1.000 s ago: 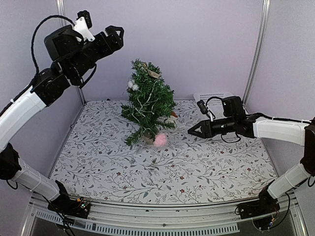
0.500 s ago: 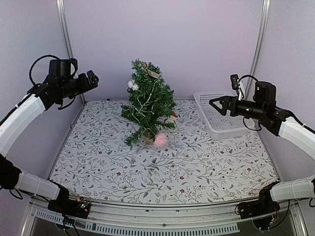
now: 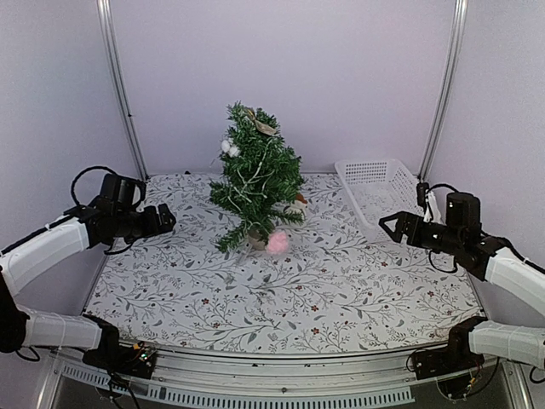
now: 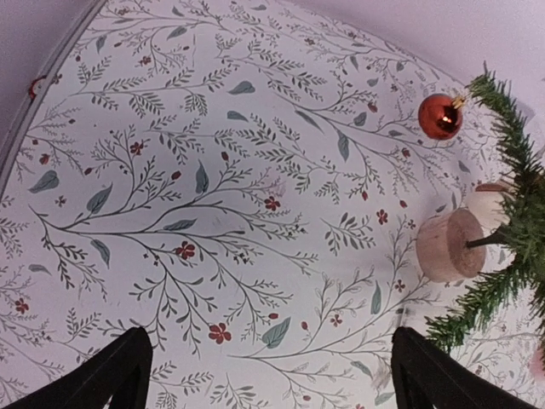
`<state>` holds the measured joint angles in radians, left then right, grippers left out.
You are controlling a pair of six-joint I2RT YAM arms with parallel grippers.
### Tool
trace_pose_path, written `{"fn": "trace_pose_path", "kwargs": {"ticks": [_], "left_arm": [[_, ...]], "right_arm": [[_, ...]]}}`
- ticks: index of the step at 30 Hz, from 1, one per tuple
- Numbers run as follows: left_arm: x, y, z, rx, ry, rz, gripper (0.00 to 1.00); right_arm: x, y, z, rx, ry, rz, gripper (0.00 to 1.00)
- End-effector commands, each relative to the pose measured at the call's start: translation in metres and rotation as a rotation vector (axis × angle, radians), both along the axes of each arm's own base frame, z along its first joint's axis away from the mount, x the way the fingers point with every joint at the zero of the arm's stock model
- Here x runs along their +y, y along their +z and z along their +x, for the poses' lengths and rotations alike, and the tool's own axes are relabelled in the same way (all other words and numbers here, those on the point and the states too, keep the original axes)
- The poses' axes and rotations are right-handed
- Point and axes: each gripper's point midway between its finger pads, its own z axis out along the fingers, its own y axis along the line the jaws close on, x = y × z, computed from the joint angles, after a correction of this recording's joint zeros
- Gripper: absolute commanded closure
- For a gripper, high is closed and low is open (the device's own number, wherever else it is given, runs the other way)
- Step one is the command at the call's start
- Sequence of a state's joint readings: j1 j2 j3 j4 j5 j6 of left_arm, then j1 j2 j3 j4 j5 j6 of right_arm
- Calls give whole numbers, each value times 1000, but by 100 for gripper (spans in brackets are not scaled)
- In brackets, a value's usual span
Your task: Decorate the small christmas tree
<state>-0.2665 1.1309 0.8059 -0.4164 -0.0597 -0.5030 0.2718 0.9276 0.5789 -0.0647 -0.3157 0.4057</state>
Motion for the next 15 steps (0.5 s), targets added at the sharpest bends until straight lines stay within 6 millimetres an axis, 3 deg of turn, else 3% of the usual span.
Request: {"fn": "trace_pose_path", "kwargs": {"ticks": [1, 8, 15], "left_arm": [[-10, -18, -12, -5, -3, -36, 1], [-17, -38, -18, 33, 21, 0, 1], [-24, -23, -17, -11, 30, 40, 1]], "right_arm": [[-7, -28, -11, 55, -46, 49, 1], [-5, -42, -19, 60, -31, 76, 1], [-4, -38, -22, 36, -13, 73, 1]]}}
